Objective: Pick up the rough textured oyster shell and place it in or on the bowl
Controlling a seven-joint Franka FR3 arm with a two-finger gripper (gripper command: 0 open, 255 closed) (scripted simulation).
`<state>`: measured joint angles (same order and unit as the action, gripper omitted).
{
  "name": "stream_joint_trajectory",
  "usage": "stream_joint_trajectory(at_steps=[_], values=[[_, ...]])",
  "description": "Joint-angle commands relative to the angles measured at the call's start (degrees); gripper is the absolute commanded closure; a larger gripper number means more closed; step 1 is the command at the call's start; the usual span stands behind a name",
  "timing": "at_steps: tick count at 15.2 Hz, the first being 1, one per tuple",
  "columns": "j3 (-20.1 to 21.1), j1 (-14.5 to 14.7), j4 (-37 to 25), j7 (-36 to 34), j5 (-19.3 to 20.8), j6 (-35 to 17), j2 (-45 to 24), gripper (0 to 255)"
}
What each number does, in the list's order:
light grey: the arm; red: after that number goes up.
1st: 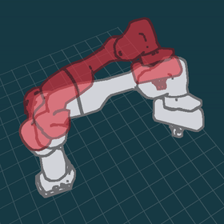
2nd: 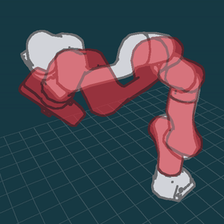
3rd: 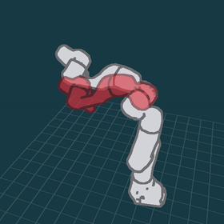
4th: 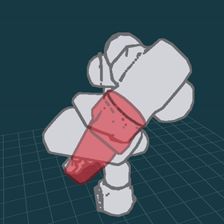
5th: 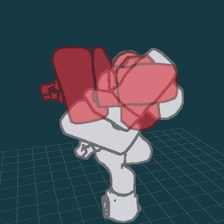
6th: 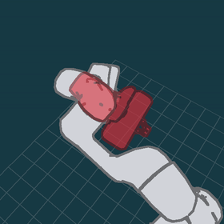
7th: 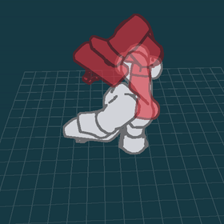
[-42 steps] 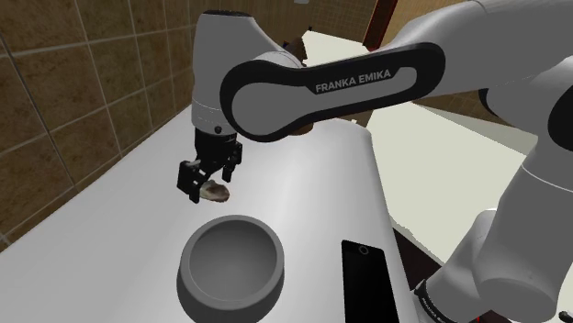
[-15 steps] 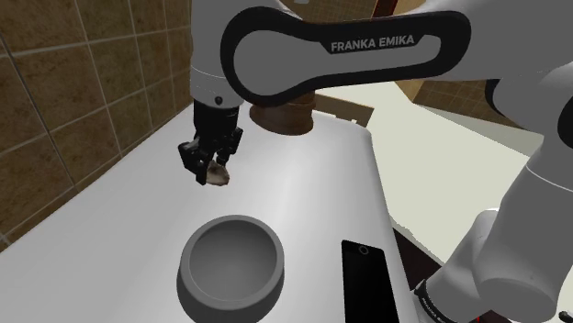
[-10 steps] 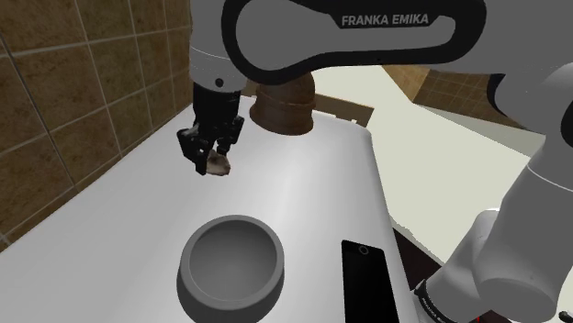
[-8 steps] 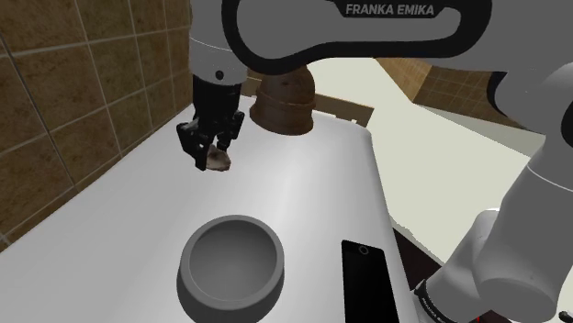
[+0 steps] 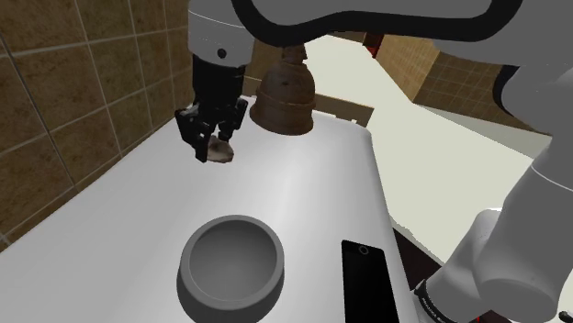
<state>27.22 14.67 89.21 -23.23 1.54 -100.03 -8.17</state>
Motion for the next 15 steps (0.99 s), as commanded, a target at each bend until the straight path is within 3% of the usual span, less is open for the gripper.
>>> stream_joint_trajectory(at_steps=[1,11,15], values=[[0.69,0.51,3.01,-1.22,-1.06,-0.69,2.63,255],[5.28,5.04,15.97,-9.31,-7.2,-2.69,15.64,255],[5.39,5.11,19.17,-9.14,-7.35,-5.77,15.76,255]])
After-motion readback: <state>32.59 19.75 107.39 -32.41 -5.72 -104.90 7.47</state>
